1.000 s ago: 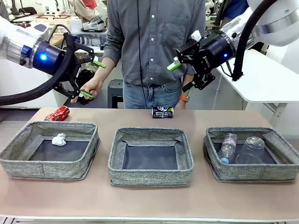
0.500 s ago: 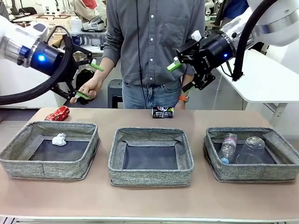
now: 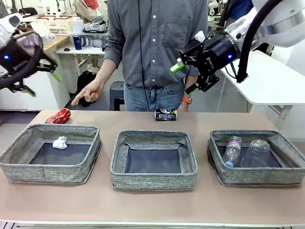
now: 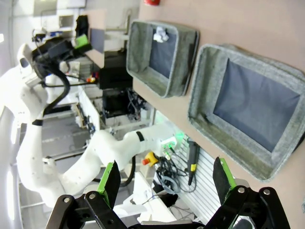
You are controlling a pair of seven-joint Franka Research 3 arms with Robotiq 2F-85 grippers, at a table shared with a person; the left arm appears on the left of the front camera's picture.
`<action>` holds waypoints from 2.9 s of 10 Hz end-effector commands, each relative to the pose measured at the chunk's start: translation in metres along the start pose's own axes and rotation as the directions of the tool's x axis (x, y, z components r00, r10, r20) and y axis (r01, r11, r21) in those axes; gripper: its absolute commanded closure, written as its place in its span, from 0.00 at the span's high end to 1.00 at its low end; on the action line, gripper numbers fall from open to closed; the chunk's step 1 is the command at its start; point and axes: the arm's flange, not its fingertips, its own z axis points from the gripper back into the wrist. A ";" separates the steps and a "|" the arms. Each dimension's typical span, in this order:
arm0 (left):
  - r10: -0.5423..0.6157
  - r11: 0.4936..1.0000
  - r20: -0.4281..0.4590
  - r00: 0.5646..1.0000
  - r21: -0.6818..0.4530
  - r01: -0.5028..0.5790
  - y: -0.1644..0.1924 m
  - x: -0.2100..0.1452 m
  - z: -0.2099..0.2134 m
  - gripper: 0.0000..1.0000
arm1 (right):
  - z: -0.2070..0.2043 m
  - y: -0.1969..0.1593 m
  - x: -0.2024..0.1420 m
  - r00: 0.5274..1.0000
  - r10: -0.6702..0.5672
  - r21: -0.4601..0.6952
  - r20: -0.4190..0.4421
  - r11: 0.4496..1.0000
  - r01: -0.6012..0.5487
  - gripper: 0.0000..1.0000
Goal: Sort the waste into the appropriate baskets.
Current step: Pick up the waste item pointed out by the person.
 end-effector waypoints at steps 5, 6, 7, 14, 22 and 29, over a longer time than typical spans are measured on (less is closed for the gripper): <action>-0.173 0.894 0.126 0.977 0.437 0.102 0.003 -0.004 -0.017 1.00 | 0.002 0.003 -0.002 1.000 -0.013 -0.008 -0.003 1.000 0.013 1.00; -0.173 0.894 0.126 0.977 0.437 0.102 0.003 -0.004 -0.017 1.00 | 0.002 0.003 -0.002 1.000 -0.013 -0.008 -0.003 1.000 0.013 1.00; -0.173 0.894 0.126 0.977 0.437 0.102 0.003 -0.004 -0.017 1.00 | 0.002 0.003 -0.002 1.000 -0.013 -0.008 -0.003 1.000 0.013 1.00; -0.480 0.826 -0.147 0.865 0.257 0.502 0.023 0.096 -0.138 1.00 | 0.002 0.003 -0.002 1.000 -0.013 -0.008 -0.003 1.000 0.013 1.00; -0.284 0.899 -0.241 0.928 0.270 0.345 0.031 0.156 -0.274 1.00 | 0.002 0.003 -0.002 1.000 -0.013 -0.008 -0.003 1.000 0.013 1.00; -0.276 0.921 -0.282 0.919 0.197 0.336 0.037 0.165 -0.303 1.00 | 0.002 0.003 -0.002 1.000 -0.013 -0.008 -0.003 1.000 0.013 1.00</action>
